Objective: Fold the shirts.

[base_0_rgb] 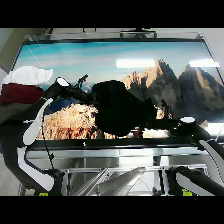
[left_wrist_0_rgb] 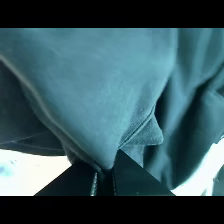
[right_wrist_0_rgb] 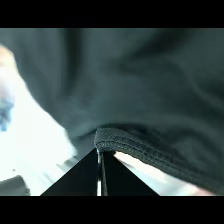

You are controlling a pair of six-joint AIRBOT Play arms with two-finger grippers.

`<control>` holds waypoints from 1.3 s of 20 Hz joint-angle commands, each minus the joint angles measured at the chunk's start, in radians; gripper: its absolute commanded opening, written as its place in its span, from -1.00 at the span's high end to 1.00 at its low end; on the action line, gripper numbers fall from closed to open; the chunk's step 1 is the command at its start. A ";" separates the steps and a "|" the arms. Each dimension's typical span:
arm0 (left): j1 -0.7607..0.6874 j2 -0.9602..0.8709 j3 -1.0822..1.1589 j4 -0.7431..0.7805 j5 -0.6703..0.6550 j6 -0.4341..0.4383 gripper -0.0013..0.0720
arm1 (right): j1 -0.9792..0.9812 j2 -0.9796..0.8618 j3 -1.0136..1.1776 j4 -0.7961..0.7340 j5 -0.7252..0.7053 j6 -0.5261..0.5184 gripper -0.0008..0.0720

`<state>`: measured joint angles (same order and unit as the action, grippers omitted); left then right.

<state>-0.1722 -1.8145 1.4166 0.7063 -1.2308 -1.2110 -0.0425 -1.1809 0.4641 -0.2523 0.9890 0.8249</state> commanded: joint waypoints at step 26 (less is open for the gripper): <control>0.047 0.498 0.032 0.069 -0.156 -0.014 0.87 | -0.226 0.235 0.506 -0.158 0.132 0.107 0.93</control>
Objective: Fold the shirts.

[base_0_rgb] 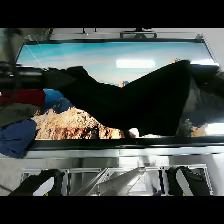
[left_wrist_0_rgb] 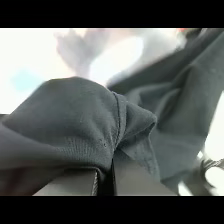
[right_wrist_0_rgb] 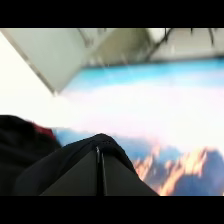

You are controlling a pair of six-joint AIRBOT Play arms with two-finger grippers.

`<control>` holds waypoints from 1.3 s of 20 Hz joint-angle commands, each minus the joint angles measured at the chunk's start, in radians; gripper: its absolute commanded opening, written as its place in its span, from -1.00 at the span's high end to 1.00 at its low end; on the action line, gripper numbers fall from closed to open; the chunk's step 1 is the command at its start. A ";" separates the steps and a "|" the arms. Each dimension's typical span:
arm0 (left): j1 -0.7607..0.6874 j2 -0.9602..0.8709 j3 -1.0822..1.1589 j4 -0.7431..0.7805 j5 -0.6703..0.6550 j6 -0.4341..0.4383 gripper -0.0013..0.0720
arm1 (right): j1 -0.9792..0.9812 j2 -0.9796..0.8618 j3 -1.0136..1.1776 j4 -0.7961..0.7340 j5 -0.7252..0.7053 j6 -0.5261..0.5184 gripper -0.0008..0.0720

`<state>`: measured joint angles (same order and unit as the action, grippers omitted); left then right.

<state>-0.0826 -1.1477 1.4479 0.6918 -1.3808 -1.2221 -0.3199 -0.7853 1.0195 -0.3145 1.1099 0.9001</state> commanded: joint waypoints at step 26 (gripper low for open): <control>-0.020 -0.585 -0.278 0.121 0.180 -0.042 -0.97 | -0.109 -0.805 -0.008 -0.517 -0.074 0.066 -0.30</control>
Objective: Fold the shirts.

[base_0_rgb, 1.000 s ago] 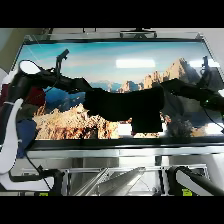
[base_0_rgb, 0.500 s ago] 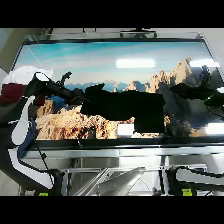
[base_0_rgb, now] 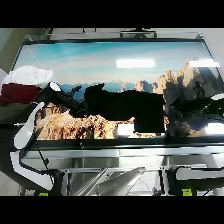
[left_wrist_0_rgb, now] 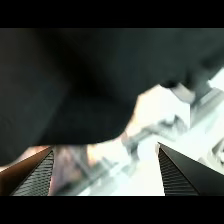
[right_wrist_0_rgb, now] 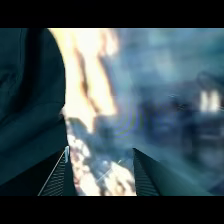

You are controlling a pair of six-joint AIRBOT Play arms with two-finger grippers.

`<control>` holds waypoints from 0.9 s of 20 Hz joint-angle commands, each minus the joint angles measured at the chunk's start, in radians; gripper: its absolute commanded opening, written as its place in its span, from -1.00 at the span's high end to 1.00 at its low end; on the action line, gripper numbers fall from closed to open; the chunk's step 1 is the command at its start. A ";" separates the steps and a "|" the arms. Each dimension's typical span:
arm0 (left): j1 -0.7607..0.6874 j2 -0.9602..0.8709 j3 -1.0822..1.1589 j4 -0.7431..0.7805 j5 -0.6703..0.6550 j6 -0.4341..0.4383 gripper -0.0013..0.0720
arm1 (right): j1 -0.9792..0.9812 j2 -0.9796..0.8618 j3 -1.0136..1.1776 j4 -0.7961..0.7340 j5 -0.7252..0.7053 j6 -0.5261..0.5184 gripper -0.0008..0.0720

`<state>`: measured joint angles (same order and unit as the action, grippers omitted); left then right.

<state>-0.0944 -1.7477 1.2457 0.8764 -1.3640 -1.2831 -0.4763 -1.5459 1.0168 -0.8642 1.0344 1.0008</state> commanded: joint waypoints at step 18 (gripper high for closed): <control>-0.001 0.235 -0.100 -0.568 0.070 0.249 0.91 | 0.144 0.155 0.096 0.369 0.259 -0.117 0.93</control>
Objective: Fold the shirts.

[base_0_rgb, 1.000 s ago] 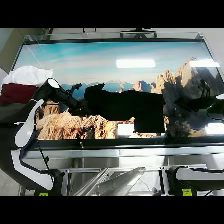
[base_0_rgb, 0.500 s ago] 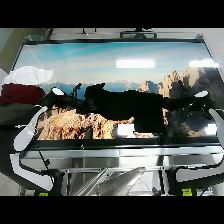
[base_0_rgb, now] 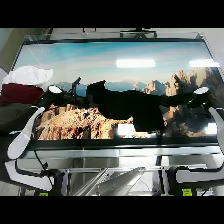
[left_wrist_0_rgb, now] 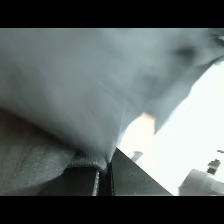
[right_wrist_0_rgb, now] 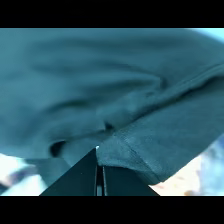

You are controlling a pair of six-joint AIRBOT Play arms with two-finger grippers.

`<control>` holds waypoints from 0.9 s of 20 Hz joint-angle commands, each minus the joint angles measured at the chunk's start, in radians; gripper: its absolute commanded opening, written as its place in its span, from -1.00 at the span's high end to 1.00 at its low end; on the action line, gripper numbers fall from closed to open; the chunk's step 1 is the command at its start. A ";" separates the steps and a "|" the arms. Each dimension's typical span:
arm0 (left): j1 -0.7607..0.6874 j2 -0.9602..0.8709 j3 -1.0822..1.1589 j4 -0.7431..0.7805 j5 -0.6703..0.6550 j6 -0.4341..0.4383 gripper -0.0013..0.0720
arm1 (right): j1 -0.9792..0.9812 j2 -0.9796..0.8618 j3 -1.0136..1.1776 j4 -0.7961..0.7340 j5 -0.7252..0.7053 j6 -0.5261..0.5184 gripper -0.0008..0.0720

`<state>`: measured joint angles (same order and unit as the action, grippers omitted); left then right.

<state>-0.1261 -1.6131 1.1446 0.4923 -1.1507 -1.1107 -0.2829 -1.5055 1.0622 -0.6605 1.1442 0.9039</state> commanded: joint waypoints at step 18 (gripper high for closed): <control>0.743 0.871 0.001 -0.901 -0.375 0.169 0.89 | -0.419 0.803 0.198 0.946 0.137 -0.121 0.93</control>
<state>0.5014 -0.7868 1.1446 -0.4000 -1.5337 -0.9463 -0.7002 -0.7158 1.2583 0.2455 1.2961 0.8215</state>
